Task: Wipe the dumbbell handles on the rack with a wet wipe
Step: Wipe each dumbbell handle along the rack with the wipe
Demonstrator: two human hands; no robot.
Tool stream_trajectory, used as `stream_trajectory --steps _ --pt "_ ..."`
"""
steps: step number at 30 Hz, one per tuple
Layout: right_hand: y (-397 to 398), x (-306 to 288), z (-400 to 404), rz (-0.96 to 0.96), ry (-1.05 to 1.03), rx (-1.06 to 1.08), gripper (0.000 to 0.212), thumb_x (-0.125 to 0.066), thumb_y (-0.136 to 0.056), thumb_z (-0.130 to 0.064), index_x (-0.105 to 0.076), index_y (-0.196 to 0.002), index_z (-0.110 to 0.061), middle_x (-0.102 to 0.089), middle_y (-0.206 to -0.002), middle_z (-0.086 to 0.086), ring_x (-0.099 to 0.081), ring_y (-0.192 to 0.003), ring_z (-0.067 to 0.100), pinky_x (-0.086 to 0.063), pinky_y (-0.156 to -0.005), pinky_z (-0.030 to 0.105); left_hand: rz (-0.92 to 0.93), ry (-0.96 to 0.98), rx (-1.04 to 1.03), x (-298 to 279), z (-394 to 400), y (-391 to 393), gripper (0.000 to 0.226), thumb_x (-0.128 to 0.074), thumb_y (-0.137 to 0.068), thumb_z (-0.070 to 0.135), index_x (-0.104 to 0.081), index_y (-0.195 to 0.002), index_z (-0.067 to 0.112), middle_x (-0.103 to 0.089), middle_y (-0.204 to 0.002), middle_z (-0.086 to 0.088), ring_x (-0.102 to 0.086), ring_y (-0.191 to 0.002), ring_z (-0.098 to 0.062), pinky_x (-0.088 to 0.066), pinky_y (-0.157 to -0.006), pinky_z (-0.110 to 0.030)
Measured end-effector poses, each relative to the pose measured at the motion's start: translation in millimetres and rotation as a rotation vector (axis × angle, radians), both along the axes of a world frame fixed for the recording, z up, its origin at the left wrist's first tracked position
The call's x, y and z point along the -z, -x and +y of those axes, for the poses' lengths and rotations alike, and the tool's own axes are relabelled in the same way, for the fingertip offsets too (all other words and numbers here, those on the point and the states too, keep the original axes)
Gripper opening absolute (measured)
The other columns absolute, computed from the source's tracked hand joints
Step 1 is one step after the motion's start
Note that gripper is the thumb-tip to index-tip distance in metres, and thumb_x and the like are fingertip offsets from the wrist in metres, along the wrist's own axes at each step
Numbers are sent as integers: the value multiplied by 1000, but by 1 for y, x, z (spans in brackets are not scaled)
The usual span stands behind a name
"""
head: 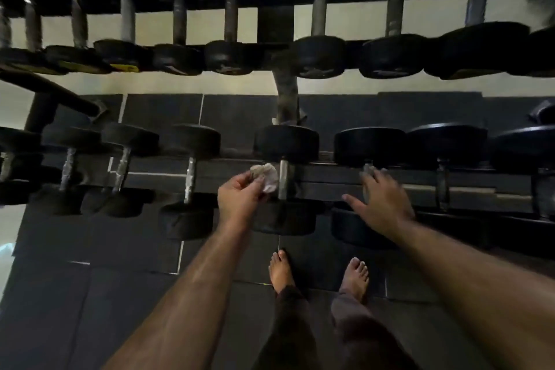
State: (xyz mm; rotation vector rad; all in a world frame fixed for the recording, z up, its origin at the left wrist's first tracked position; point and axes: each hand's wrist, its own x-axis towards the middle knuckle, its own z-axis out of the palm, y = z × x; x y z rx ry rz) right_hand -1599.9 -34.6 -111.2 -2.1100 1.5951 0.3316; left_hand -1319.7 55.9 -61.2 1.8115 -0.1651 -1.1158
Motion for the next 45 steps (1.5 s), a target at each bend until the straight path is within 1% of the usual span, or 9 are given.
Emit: stream_trajectory --steps 5,10,13,16,26,32,38,42,45 --pt "0 53 2 152 -9 212 91 -40 -93 -83 -51 -147 -10 -52 -151 21 -50 -137 41 -44 -113 53 -23 -32 34 65 -10 0 15 -73 -94 0 -79 -103 10 -81 -98 -7 -76 -91 -18 -63 -80 -28" --pt "1 83 1 211 -191 126 136 -23 -75 -106 16 -169 -16 13 -179 5 -2 -166 28 -8 -132 50 -262 -172 140 114 -29 -22 16 -86 -82 24 -83 -97 26 -81 -87 5 -78 -86 -17 -65 -87 -46" --pt "2 84 -2 175 -182 44 149 -17 -62 -114 21 -168 -16 22 -178 1 9 -166 22 0 -134 48 -403 -210 278 125 -43 -27 16 -81 -84 29 -79 -83 45 -78 -78 13 -75 -77 -11 -65 -81 -40" --pt "0 78 -6 170 -283 -14 160 -16 -49 -119 27 -166 -18 35 -173 -1 20 -164 18 7 -133 49 -702 -247 496 129 -56 -25 8 -72 -90 29 -80 -91 28 -75 -81 8 -66 -77 -9 -47 -70 -25" --pt "-27 68 1 230 -201 -37 159 -18 -53 -118 12 -170 -15 27 -176 8 16 -165 23 0 -134 49 -1195 -21 1172 163 -75 -28 12 -74 -84 16 -78 -95 13 -70 -87 -13 -67 -77 -40 -55 -63 -41" --pt "-30 63 4 242 -158 -40 150 -21 -58 -115 4 -172 -20 18 -178 9 10 -166 24 -5 -135 49 -1020 14 1636 144 -75 -29 20 -71 -80 19 -77 -99 14 -72 -103 -8 -68 -101 -33 -54 -84 -38" --pt "-32 60 7 260 -125 -34 148 -22 -60 -113 -4 -172 -18 12 -179 10 5 -166 25 -8 -134 48 -1221 69 1486 152 -82 -36 19 -78 -77 7 -74 -94 12 -67 -97 -11 -66 -83 -38 -59 -66 -44" --pt "-34 58 7 266 -134 -35 148 -22 -59 -113 -6 -172 -19 13 -179 10 6 -166 25 -9 -134 48 -1126 19 1954 151 -83 -32 26 -67 -93 22 -73 -119 19 -66 -123 -5 -63 -117 -30 -51 -98 -37" --pt "-35 57 7 273 -139 -40 148 -22 -59 -112 -8 -172 -18 13 -179 11 7 -166 26 -7 -134 48 -1071 117 1924 141 -89 -38 20 -74 -86 21 -77 -105 17 -69 -108 -6 -67 -103 -30 -50 -86 -34"
